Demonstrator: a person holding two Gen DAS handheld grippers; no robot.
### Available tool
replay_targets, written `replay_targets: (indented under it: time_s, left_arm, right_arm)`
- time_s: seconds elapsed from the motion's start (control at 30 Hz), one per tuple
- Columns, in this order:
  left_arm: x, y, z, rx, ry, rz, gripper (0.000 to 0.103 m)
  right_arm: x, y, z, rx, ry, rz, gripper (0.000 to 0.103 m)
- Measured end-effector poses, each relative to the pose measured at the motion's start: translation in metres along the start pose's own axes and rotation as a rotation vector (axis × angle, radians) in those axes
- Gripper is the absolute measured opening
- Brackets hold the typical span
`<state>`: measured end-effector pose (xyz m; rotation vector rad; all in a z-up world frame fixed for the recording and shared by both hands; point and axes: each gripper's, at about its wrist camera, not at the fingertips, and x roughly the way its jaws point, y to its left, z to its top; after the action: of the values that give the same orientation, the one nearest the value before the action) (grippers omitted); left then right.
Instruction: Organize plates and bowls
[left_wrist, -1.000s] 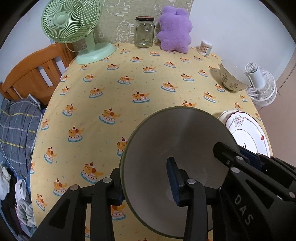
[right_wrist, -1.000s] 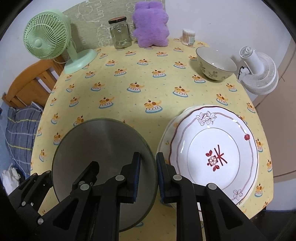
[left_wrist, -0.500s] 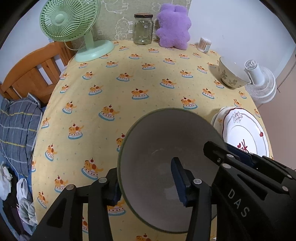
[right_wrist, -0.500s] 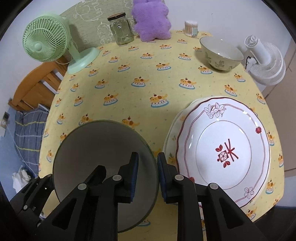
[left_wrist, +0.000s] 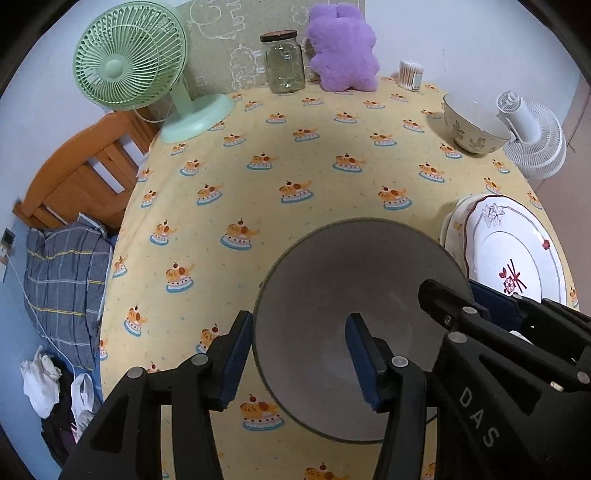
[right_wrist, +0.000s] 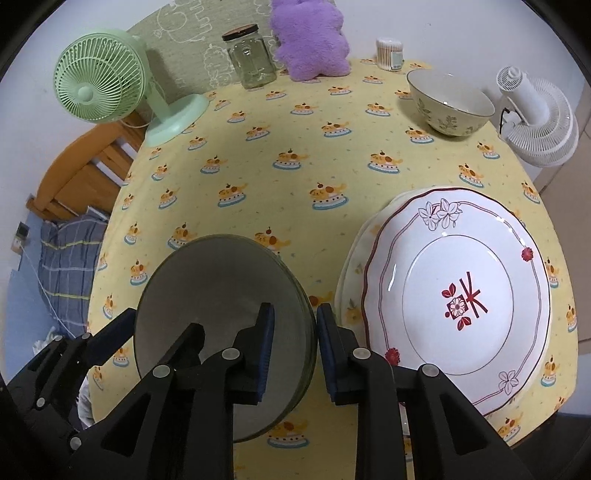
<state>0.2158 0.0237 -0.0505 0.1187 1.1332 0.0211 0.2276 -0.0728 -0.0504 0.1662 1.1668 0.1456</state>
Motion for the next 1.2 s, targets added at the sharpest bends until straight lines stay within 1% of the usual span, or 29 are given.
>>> replay_targets:
  time_s: [0.13, 0.2, 0.33, 0.4, 0.47, 0.5, 0.53, 0.57, 0.6, 0.7, 0.87, 1.03, 1.2]
  left_arm:
    - [0.001, 0.001, 0.001, -0.004, 0.005, -0.011, 0.055]
    - [0.0, 0.004, 0.001, -0.01, 0.006, -0.033, 0.055]
    - [-0.009, 0.007, 0.003, -0.013, -0.013, -0.058, 0.056]
    - [-0.015, 0.007, 0.006, -0.016, -0.022, -0.08, 0.058]
    - [-0.022, 0.006, 0.01, -0.016, -0.041, -0.093, 0.06]
    - [-0.027, 0.004, 0.013, -0.014, -0.057, -0.101, 0.061]
    - [-0.031, 0.003, 0.015, -0.013, -0.067, -0.107, 0.061]
    - [-0.034, 0.001, 0.017, -0.014, -0.075, -0.113, 0.062]
    - [-0.037, 0.0, 0.02, -0.018, -0.083, -0.117, 0.063]
    - [-0.045, -0.006, 0.028, -0.033, -0.102, -0.13, 0.066]
    - [-0.054, -0.028, 0.044, -0.026, -0.14, -0.105, 0.071]
    - [-0.054, -0.053, 0.066, -0.061, -0.147, -0.088, 0.071]
    - [-0.049, -0.08, 0.091, -0.101, -0.149, -0.058, 0.071]
  right_arm:
    - [-0.002, 0.001, 0.001, -0.002, 0.009, 0.0, 0.028]
    - [-0.006, 0.0, 0.0, 0.003, 0.005, 0.002, 0.028]
    - [-0.025, 0.002, 0.002, -0.011, -0.028, 0.02, 0.028]
    - [-0.033, 0.004, 0.004, -0.018, -0.037, 0.019, 0.03]
    - [-0.044, 0.004, 0.006, -0.015, -0.06, 0.006, 0.043]
    - [-0.048, 0.004, 0.007, -0.011, -0.076, -0.004, 0.046]
    - [-0.053, 0.002, 0.008, -0.007, -0.093, -0.012, 0.054]
    - [-0.059, 0.001, 0.01, -0.003, -0.108, -0.019, 0.059]
    - [-0.062, 0.0, 0.012, -0.001, -0.116, -0.022, 0.06]
    - [-0.071, -0.007, 0.019, -0.009, -0.128, -0.025, 0.061]
    - [-0.081, -0.025, 0.036, -0.025, -0.155, -0.034, 0.063]
    - [-0.086, -0.047, 0.058, -0.086, -0.172, -0.048, 0.063]
    - [-0.084, -0.076, 0.087, -0.123, -0.164, -0.024, 0.063]
